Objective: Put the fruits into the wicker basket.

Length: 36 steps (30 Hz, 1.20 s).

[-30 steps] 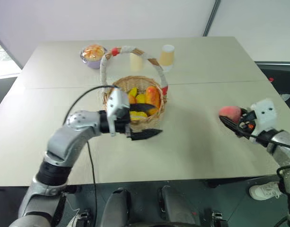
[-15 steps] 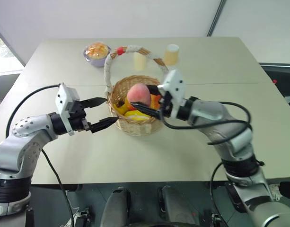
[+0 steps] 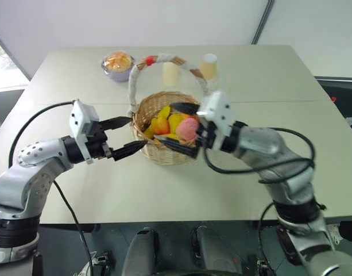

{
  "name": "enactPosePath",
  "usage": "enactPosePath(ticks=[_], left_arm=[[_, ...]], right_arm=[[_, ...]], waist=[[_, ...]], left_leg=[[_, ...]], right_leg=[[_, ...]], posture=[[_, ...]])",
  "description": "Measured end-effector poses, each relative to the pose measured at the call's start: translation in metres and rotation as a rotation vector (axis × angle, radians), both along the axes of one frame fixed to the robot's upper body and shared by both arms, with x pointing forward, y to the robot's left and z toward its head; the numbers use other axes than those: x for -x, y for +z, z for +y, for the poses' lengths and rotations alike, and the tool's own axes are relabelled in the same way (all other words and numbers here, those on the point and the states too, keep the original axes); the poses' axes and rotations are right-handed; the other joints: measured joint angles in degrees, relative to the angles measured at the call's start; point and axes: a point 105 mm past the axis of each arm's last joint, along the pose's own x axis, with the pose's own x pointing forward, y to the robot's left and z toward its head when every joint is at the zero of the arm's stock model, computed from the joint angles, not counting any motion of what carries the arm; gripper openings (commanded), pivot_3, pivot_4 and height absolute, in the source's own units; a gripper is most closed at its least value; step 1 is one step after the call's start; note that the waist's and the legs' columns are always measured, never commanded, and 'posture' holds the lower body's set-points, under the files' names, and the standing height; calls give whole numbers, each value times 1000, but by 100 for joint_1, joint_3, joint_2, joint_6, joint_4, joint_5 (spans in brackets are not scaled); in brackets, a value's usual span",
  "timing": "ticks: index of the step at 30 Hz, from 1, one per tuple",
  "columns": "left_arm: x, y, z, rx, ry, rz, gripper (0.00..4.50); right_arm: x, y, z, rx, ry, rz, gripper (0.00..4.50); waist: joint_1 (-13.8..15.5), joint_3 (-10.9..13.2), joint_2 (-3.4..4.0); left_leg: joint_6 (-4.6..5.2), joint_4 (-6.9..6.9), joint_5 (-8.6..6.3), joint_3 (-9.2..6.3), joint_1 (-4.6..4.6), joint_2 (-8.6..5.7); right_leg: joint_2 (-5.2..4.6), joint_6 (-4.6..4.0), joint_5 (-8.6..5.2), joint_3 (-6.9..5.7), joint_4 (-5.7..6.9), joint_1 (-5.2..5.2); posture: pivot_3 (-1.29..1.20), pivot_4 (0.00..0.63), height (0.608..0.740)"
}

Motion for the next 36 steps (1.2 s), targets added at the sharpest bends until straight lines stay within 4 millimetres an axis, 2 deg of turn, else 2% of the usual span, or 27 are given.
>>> enactPosePath(ticks=[2, 3, 5, 7, 12, 15, 18, 20, 24, 28, 31, 34, 36], left_arm=[[-1, 0, -7, 8, -26, 2, 4500], [-1, 0, -9, 16, -37, 1, 4500], [-1, -1, -10, 20, -42, 5, 4500], [-2, -1, -16, 28, -60, 9, 4500], [-2, -1, -26, 49, -92, 9, 4500], [-2, -1, -29, 57, -99, 10, 4500], [-2, -2, -32, 64, -98, 15, 4500], [-2, -2, -32, 65, -95, 14, 4500], [0, -6, -34, 79, -90, 26, 4500], [0, -7, -35, 81, -89, 27, 4500], [0, -7, -37, 85, -97, 28, 4500], [0, -7, -38, 86, -102, 28, 4500], [-1, -6, -39, 91, -110, 28, 4500]], right_arm=[[4, -1, -14, -9, -26, 23, 4468], [2, -8, -28, 7, -80, 46, 4468], [-7, -24, -54, 25, -203, 114, 4468], [-22, -31, -68, 7, -307, 138, 4468], [-67, -28, -72, -111, -471, 140, 4468], [-79, -32, -63, -150, -472, 156, 4468], [-85, -39, -59, -160, -461, 177, 3111], [-86, -40, -58, -167, -457, 184, 1985], [-85, -40, -57, -175, -444, 185, 29], [-85, -39, -58, -181, -447, 184, 29], [-87, -34, -68, -194, -491, 165, 29], [-90, -23, -100, -214, -602, 118, 29], [-91, -13, -136, -221, -724, 62, 29]], waist=[[-3, 0, -1], [9, -1, -2], [11, -1, -2], [-40, 0, -1], [-113, 0, -1], [-114, 0, 0], [-108, 0, 0], [-89, 0, 0], [-32, 0, 0], [-24, 1, 1], [-12, 1, 1], [26, 1, 1], [48, 1, 1]], left_leg=[[0, -1, 0, -2, 11, 1], [0, -2, 0, -1, 15, 1], [0, -2, 0, 2, 14, -1], [0, -2, 0, 12, 21, -1], [-2, -2, 1, 5, 23, 3], [-2, -8, 1, 2, 18, 3], [-1, -8, 1, 3, 8, 2], [0, -8, 0, 5, 8, 0], [-1, -7, 0, 6, 10, 1], [-1, -7, 1, 6, 12, 0], [-1, -7, 1, 6, 10, 0], [-1, -7, 1, 5, 9, -1], [-1, -7, 1, 5, 5, -6]], right_leg=[[6, -1, -1, -1, 1, 10], [10, -2, -1, -2, -2, 15], [10, -2, -2, 1, -2, 16], [16, -1, -1, 10, 0, 13], [36, -3, -2, 9, 15, 8], [32, -4, -2, 10, 13, 4], [14, -2, -1, 10, 8, 0], [7, -1, 0, 10, 5, 1], [10, -1, 0, 9, 5, 1], [17, -1, -1, 9, 7, 1], [16, -1, -1, 9, 6, 1], [12, -2, -1, 9, 3, 3], [6, -1, -1, 8, 0, 4]], posture=[[0, 150, 740], [0, 150, 740], [0, 150, 740], [0, 150, 740], [0, 150, 740], [0, 150, 740], [0, 150, 740], [0, 150, 740], [0, 150, 740], [0, 150, 740], [0, 150, 740], [0, 150, 740], [0, 150, 740]])
